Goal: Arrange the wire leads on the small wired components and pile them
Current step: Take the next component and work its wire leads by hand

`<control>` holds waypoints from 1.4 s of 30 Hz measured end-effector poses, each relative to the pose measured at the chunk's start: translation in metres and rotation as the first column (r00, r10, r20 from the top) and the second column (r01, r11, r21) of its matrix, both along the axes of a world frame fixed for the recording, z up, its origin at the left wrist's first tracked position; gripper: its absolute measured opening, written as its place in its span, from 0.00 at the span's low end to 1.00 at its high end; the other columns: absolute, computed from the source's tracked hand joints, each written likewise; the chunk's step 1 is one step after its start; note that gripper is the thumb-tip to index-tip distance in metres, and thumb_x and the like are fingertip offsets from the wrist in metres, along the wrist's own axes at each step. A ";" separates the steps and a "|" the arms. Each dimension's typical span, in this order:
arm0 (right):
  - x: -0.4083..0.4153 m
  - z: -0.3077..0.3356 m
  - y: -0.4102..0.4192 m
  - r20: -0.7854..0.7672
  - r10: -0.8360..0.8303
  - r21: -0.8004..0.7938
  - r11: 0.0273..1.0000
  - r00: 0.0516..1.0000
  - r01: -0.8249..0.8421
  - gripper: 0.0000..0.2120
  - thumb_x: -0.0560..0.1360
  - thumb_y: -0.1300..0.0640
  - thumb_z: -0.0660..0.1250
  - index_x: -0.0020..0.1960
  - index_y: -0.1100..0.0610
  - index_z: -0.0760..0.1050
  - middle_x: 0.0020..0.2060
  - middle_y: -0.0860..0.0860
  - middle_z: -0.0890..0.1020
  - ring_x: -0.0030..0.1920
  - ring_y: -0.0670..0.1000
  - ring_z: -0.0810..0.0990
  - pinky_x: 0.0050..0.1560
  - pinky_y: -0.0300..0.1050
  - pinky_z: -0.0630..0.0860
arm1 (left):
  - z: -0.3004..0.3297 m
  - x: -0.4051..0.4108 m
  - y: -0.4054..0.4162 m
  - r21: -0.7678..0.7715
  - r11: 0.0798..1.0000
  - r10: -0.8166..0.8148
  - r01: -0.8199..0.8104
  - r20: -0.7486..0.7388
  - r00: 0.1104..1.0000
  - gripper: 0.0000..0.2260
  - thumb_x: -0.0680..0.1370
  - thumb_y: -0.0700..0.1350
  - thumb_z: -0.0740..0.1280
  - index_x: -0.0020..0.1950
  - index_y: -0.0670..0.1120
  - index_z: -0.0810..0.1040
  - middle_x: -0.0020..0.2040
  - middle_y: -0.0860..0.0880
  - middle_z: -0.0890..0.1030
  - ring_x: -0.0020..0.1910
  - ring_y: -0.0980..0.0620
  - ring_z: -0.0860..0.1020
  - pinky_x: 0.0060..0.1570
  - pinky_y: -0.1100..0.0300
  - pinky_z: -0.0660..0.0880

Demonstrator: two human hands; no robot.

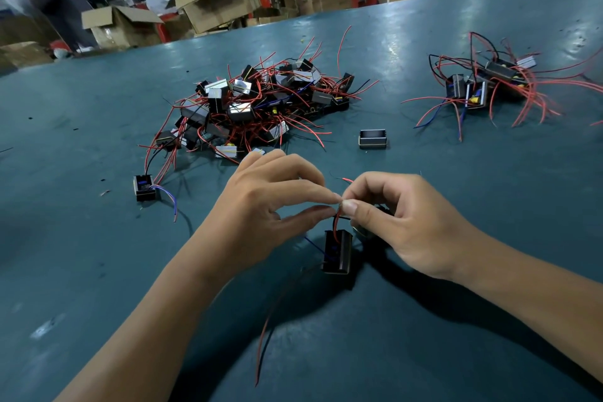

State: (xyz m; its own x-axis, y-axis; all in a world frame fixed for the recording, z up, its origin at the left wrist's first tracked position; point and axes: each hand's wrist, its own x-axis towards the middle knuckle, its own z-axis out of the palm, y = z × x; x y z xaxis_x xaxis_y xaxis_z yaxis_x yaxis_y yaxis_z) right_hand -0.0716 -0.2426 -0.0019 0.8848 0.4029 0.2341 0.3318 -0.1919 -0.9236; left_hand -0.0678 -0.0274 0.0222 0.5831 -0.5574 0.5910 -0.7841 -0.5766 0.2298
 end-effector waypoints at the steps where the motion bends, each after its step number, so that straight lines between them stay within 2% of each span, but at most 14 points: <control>1: 0.000 0.000 0.000 -0.005 0.000 0.006 1.000 1.000 0.000 0.06 0.78 0.59 0.68 0.42 0.54 0.78 0.32 0.44 0.77 0.33 0.42 0.73 0.38 0.38 0.71 | 0.000 -0.001 0.000 -0.009 1.000 0.008 -0.008 -0.005 1.000 0.05 0.76 0.49 0.74 0.48 0.48 0.86 0.46 0.53 0.80 0.43 0.50 0.77 0.44 0.43 0.71; 5: -0.001 0.000 0.001 -0.006 -0.016 0.021 1.000 1.000 0.017 0.07 0.78 0.59 0.68 0.41 0.54 0.78 0.30 0.43 0.77 0.32 0.42 0.73 0.36 0.38 0.70 | 0.000 -0.003 -0.001 -0.102 0.995 -0.009 -0.002 -0.106 0.994 0.07 0.76 0.49 0.73 0.46 0.46 0.85 0.46 0.55 0.80 0.42 0.48 0.78 0.43 0.44 0.73; 10: -0.001 0.000 0.002 0.002 -0.041 0.030 0.999 0.999 0.041 0.08 0.78 0.60 0.68 0.41 0.52 0.78 0.30 0.44 0.77 0.32 0.44 0.72 0.36 0.41 0.70 | 0.000 -0.006 -0.005 -0.065 0.998 -0.035 0.026 -0.140 0.990 0.03 0.76 0.46 0.74 0.45 0.48 0.86 0.44 0.56 0.81 0.41 0.51 0.77 0.43 0.46 0.71; 12: -0.001 0.000 0.001 0.008 -0.044 0.025 0.999 0.999 0.044 0.07 0.78 0.60 0.68 0.41 0.53 0.78 0.31 0.44 0.77 0.33 0.43 0.73 0.37 0.41 0.71 | -0.001 -0.006 -0.006 -0.105 0.994 -0.043 0.026 -0.164 0.985 0.03 0.77 0.44 0.73 0.46 0.46 0.86 0.44 0.55 0.81 0.42 0.50 0.78 0.43 0.49 0.72; 15: -0.002 0.000 0.001 0.042 -0.036 -0.014 0.999 0.998 0.037 0.06 0.78 0.59 0.68 0.42 0.53 0.78 0.31 0.41 0.78 0.33 0.40 0.74 0.38 0.37 0.71 | -0.001 -0.005 -0.005 -0.216 0.976 -0.035 -0.013 -0.221 0.975 0.02 0.77 0.40 0.72 0.46 0.43 0.84 0.43 0.51 0.82 0.43 0.51 0.78 0.43 0.61 0.72; 17: -0.003 0.000 0.001 0.075 -0.020 -0.045 0.999 0.997 0.024 0.06 0.78 0.59 0.68 0.42 0.53 0.78 0.32 0.40 0.78 0.34 0.39 0.74 0.40 0.34 0.71 | -0.001 -0.004 -0.005 -0.205 0.978 -0.023 -0.033 -0.263 0.964 0.02 0.77 0.41 0.72 0.48 0.44 0.84 0.44 0.52 0.83 0.43 0.52 0.78 0.45 0.69 0.69; 20: -0.004 0.002 0.000 0.105 0.012 -0.068 0.998 0.994 -0.005 0.06 0.78 0.59 0.68 0.42 0.52 0.77 0.32 0.38 0.78 0.34 0.39 0.75 0.40 0.31 0.70 | -0.003 -0.002 -0.006 -0.162 0.987 -0.061 0.007 -0.329 0.942 0.03 0.77 0.43 0.72 0.49 0.44 0.84 0.44 0.51 0.82 0.43 0.48 0.78 0.45 0.63 0.72; 25: -0.004 0.003 -0.001 0.153 0.038 -0.111 0.994 0.988 -0.021 0.06 0.78 0.59 0.68 0.43 0.51 0.77 0.33 0.36 0.78 0.36 0.40 0.76 0.42 0.31 0.70 | -0.003 -0.001 -0.005 -0.152 0.988 -0.047 -0.009 -0.360 0.932 0.06 0.78 0.48 0.70 0.50 0.47 0.83 0.45 0.55 0.81 0.44 0.51 0.77 0.46 0.68 0.68; 30: -0.004 0.004 -0.001 0.167 0.045 -0.124 0.992 0.985 -0.024 0.07 0.78 0.58 0.69 0.43 0.49 0.77 0.34 0.37 0.79 0.38 0.39 0.77 0.43 0.30 0.70 | -0.003 -0.001 -0.004 -0.162 0.986 -0.041 -0.033 -0.434 0.900 0.08 0.79 0.48 0.69 0.52 0.47 0.85 0.46 0.53 0.83 0.48 0.47 0.80 0.50 0.56 0.74; 33: -0.004 0.005 -0.001 0.171 0.051 -0.131 0.991 0.984 -0.028 0.07 0.78 0.58 0.69 0.43 0.48 0.77 0.34 0.37 0.79 0.38 0.39 0.76 0.43 0.30 0.69 | -0.001 -0.002 -0.004 -0.174 0.983 -0.035 -0.052 -0.464 0.885 0.08 0.78 0.49 0.69 0.52 0.47 0.85 0.46 0.54 0.84 0.49 0.49 0.80 0.50 0.62 0.72; 37: -0.004 0.006 -0.001 0.160 0.061 -0.105 0.993 0.985 -0.044 0.08 0.78 0.60 0.69 0.42 0.50 0.77 0.33 0.37 0.78 0.37 0.39 0.76 0.43 0.30 0.69 | 0.000 -0.003 -0.004 -0.177 0.982 -0.031 -0.062 -0.479 0.877 0.08 0.77 0.48 0.70 0.51 0.47 0.85 0.45 0.57 0.84 0.48 0.56 0.80 0.49 0.71 0.67; 42: -0.005 0.006 0.000 0.166 0.068 -0.104 0.993 0.984 -0.051 0.08 0.78 0.60 0.69 0.42 0.49 0.77 0.32 0.36 0.78 0.36 0.39 0.76 0.42 0.29 0.68 | -0.001 -0.003 -0.004 -0.198 0.978 -0.044 -0.062 -0.489 0.871 0.07 0.77 0.48 0.71 0.51 0.48 0.85 0.46 0.55 0.84 0.49 0.48 0.81 0.52 0.56 0.75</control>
